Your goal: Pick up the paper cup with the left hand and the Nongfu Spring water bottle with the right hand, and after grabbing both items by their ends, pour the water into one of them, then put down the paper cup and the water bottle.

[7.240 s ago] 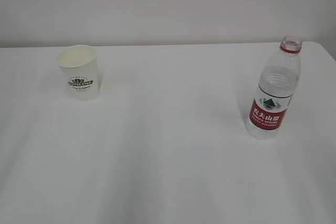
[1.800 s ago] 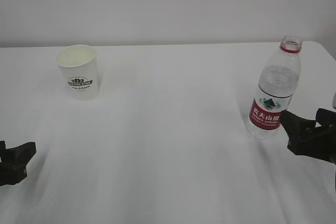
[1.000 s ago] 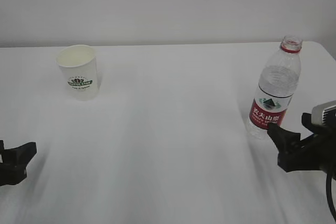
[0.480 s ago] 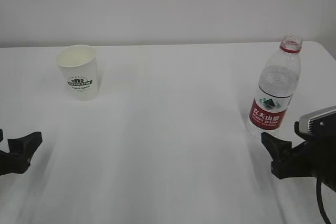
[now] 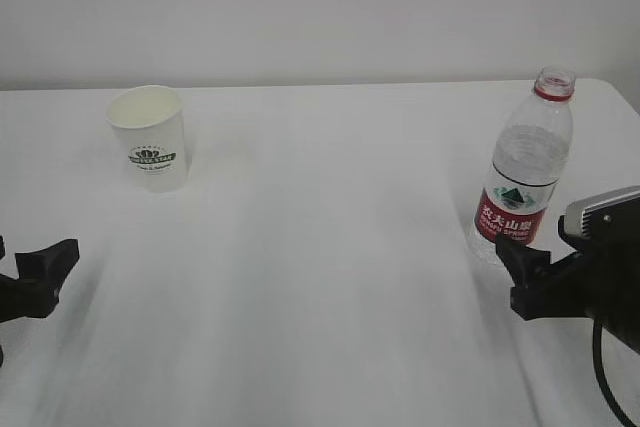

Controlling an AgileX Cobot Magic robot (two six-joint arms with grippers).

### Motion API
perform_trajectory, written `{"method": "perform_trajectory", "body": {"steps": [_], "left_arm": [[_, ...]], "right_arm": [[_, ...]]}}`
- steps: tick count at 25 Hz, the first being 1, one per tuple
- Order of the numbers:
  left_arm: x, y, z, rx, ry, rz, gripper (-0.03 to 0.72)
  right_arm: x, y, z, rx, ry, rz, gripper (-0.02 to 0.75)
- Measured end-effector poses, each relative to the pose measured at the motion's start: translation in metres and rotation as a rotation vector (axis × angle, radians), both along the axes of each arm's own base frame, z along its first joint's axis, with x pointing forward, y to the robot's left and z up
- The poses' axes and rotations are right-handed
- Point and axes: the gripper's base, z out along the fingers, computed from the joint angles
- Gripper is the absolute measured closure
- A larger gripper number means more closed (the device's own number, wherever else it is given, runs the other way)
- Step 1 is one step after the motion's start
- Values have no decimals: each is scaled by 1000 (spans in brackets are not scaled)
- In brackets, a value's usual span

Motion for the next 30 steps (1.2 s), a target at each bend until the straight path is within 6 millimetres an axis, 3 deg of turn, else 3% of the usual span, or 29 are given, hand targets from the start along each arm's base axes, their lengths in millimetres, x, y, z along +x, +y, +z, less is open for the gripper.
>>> {"method": "perform_trajectory", "body": {"steps": [30], "left_arm": [[0, 0, 0, 2, 1, 5, 53]], "right_arm": [[44, 9, -14, 41, -23, -32, 146]]}}
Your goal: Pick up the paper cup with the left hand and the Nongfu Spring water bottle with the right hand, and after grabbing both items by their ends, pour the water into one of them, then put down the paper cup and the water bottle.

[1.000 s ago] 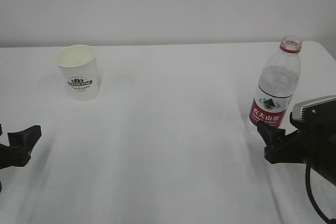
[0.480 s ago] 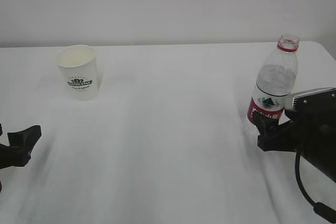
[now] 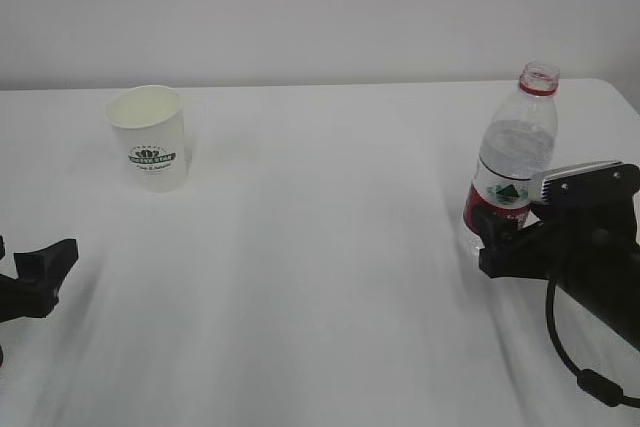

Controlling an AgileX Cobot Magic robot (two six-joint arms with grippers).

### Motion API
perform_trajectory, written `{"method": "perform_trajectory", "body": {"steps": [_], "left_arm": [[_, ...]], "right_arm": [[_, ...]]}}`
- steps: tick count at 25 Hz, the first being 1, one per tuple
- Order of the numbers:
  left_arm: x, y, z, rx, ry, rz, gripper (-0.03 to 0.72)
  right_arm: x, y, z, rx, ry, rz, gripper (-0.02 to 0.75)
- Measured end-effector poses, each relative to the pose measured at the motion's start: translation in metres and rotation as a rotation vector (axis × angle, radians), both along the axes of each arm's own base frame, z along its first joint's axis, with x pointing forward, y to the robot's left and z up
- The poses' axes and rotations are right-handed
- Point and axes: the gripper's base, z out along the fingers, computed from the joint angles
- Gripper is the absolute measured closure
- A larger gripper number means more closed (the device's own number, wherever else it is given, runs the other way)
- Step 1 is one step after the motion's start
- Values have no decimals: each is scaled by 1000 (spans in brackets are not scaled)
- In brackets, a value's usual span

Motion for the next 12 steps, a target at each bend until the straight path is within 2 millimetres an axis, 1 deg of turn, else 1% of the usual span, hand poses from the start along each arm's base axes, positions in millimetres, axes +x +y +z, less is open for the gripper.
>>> {"method": "perform_trajectory", "body": {"steps": [8, 12], "left_arm": [[0, 0, 0, 0, 0, 0, 58], [0, 0, 0, 0, 0, 0, 61]], "right_arm": [[14, 4, -3, 32, -15, -3, 146], [18, 5, -8, 44, -8, -4, 146]]}}
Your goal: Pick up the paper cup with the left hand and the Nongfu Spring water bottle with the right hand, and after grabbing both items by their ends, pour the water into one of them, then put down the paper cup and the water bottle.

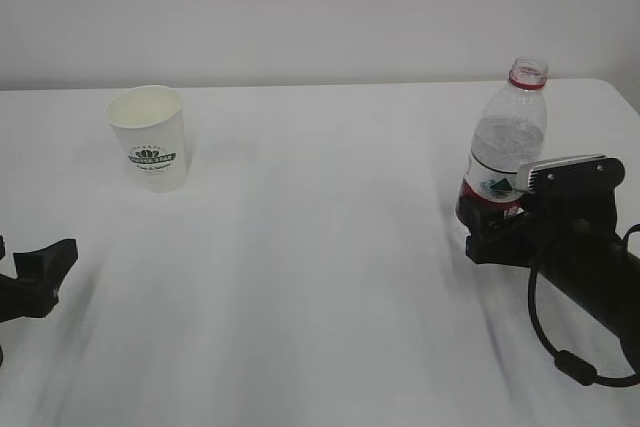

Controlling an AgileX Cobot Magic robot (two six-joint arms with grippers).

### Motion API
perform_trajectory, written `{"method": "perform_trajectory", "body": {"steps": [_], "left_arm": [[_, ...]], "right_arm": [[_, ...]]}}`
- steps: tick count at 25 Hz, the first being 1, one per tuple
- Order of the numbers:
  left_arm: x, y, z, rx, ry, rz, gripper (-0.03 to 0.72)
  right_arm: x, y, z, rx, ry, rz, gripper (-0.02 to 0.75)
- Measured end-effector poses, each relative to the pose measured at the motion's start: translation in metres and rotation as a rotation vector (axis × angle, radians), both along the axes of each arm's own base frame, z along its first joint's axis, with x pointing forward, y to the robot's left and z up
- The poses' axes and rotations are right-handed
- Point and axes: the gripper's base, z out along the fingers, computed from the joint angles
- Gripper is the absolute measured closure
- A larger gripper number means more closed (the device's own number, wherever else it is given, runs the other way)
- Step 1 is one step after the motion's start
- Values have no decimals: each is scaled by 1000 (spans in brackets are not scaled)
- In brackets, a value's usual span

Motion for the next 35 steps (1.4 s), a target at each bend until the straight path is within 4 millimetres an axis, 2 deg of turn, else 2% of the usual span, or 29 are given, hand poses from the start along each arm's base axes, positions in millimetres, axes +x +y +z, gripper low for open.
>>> {"method": "perform_trajectory", "body": {"steps": [13, 19, 35], "left_arm": [[0, 0, 0, 0, 0, 0, 69], [0, 0, 0, 0, 0, 0, 69], [0, -1, 0, 1, 0, -14, 79]], "right_arm": [[15, 3, -3, 21, -21, -5, 142], [15, 3, -3, 57, -13, -17, 66], [33, 8, 7, 37, -86, -5, 68]]}}
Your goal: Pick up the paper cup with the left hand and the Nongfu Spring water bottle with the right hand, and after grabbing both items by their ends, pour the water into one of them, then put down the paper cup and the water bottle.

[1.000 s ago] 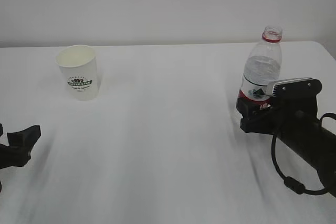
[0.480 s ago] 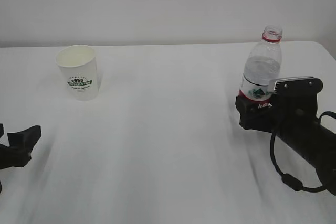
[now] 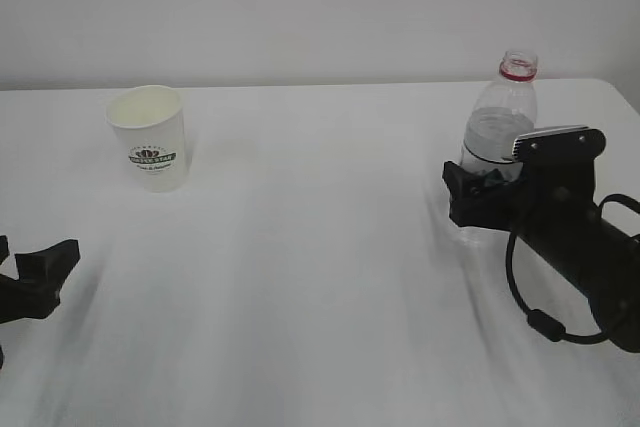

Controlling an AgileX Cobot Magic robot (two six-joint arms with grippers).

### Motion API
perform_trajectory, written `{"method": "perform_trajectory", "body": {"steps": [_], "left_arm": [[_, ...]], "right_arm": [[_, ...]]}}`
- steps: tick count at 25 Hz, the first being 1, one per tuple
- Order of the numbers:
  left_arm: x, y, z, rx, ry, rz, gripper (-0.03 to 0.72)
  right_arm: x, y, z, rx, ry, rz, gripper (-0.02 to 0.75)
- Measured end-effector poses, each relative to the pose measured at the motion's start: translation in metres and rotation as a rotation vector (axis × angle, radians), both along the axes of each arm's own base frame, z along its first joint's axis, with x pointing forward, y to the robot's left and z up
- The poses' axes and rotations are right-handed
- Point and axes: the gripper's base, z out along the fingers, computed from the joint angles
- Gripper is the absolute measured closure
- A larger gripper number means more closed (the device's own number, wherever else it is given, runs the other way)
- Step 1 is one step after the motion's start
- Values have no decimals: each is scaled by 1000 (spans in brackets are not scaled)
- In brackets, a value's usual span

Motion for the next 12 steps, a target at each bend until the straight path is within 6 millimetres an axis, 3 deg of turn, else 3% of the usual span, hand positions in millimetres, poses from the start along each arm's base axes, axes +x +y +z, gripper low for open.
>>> {"method": "perform_trajectory", "body": {"steps": [8, 12], "left_arm": [[0, 0, 0, 0, 0, 0, 81], [0, 0, 0, 0, 0, 0, 84]], "right_arm": [[6, 1, 4, -10, -25, 3, 76], [6, 1, 4, -11, -27, 4, 134]]}}
